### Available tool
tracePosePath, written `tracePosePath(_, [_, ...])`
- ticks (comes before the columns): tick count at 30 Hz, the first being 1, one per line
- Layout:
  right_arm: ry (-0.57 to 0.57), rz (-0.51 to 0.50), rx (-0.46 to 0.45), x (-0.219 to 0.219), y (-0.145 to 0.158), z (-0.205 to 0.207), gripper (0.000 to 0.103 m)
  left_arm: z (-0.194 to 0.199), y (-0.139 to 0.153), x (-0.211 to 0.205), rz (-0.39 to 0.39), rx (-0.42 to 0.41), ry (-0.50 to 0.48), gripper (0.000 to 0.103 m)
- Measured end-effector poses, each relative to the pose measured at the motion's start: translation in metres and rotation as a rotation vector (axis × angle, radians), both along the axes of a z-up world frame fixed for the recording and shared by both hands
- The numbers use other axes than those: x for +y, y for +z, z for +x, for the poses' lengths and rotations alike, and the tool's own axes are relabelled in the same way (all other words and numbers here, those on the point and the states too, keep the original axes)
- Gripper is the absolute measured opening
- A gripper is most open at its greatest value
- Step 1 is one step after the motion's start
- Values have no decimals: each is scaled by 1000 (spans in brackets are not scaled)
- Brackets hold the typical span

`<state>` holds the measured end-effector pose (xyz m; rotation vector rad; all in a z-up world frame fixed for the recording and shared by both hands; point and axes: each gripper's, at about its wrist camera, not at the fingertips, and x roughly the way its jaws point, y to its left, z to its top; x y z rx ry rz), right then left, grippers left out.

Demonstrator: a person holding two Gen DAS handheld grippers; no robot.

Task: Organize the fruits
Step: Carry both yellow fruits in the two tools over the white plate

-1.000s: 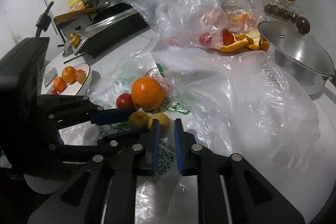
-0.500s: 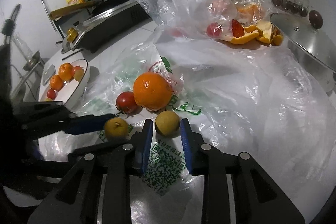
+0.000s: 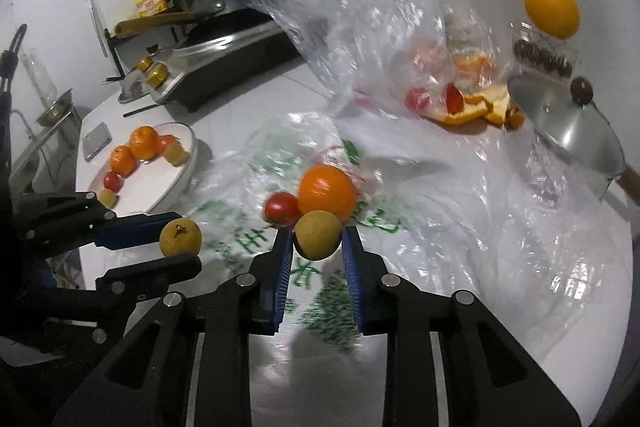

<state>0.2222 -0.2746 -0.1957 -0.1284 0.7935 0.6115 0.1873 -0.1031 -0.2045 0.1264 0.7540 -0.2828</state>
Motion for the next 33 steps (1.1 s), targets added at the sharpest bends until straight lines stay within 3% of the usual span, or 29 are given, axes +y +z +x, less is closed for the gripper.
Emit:
tracePosePath(17, [124,-8,-53,96,23,-34,27,-37,3,98,-16,-53,154,26])
tracePosePath(33, [198,-35,-17,169,7,-22,27,-20,-16,151,12,-34,199,26])
